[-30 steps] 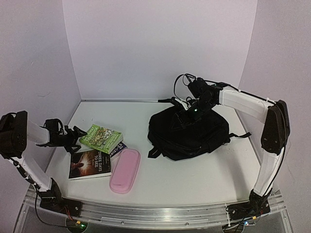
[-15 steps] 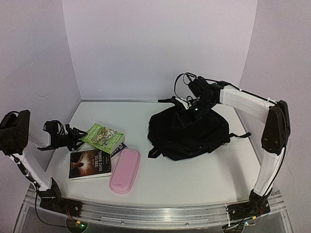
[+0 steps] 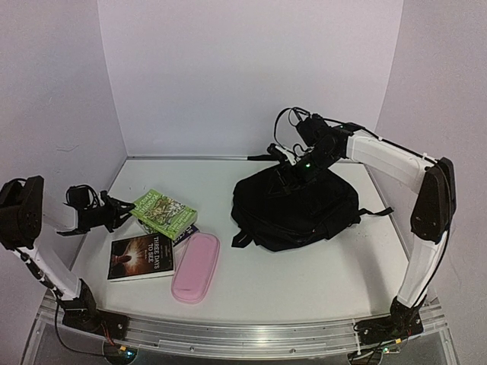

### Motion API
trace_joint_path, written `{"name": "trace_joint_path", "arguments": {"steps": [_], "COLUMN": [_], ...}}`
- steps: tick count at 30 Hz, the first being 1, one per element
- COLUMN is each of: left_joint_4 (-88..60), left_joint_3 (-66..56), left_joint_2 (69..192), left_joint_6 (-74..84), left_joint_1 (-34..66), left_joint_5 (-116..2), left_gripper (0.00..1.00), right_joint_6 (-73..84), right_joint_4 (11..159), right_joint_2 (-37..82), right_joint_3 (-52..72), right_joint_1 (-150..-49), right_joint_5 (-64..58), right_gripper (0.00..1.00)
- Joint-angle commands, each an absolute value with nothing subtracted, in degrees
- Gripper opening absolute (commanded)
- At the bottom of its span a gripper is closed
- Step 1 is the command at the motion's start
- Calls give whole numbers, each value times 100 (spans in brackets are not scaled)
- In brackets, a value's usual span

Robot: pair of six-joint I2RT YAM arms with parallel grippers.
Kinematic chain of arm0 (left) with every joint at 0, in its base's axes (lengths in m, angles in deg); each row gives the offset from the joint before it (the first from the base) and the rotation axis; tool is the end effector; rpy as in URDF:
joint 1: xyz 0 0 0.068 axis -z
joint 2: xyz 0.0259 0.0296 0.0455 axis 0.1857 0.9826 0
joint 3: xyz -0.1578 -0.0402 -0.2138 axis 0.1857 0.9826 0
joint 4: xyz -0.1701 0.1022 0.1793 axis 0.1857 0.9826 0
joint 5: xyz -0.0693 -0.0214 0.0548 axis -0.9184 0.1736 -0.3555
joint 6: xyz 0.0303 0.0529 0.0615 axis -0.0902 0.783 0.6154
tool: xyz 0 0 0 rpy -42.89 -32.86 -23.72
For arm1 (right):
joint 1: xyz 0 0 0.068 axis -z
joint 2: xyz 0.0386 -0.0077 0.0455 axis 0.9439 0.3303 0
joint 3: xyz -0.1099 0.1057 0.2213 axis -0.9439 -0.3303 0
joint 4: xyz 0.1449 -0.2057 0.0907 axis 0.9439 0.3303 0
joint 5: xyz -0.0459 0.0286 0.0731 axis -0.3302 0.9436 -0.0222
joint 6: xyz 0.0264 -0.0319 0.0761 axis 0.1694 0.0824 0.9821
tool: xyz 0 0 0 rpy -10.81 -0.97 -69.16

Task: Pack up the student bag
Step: Pick up the book from the center of the board.

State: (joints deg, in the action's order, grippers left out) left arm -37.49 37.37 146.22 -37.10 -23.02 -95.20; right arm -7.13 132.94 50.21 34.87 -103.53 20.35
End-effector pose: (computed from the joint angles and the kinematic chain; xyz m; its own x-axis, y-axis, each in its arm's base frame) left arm 0.3066 0.0103 0.1094 -0.6804 -0.7184 -0.1448 -0.2012 0.3731 -0.9057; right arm 0.3452 0.2698 0.2661 -0.6339 -0.5073 -0.5838 -0.7654 0.5202 0.3789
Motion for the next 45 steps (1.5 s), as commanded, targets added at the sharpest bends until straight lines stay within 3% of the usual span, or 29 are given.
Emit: {"name": "trace_joint_path", "arguments": {"steps": [1, 4, 14, 20, 31, 45], "left_joint_4": [-3478, -3092, -3093, -3265, -5121, -7011], "left_joint_3": [3573, 3409, 3140, 2963, 2709, 1953], "left_joint_2": [13620, 13075, 12031, 11715, 12591, 14050], "left_joint_6": [-3801, -3887, -4895, -5276, -5590, -5631], "left_joint_1": [-2306, -2306, -2199, -1476, 267, 1580], "left_joint_5": [-9342, -9197, -8701, -7860, -6589, -5910], "left_gripper": [7, 0, 0, 0, 0, 0], "right_joint_6": [-109, 415, 1987, 3459, 5202, 5844], "right_joint_4": [12753, 12631, 11774, 10975, 9702, 8988], "right_joint_2": [4665, 4842, 5140, 4897, 4763, 4694], "right_joint_3": [3586, 3793, 3682, 3326, 2719, 2307], "right_joint_1": [-10389, -10386, -10385, -10451, -10565, -10574], "right_joint_5": [2249, 2535, 3312, 3268, 3906, 3932], "right_gripper": [98, 98, 98, 98, 98, 98]}}
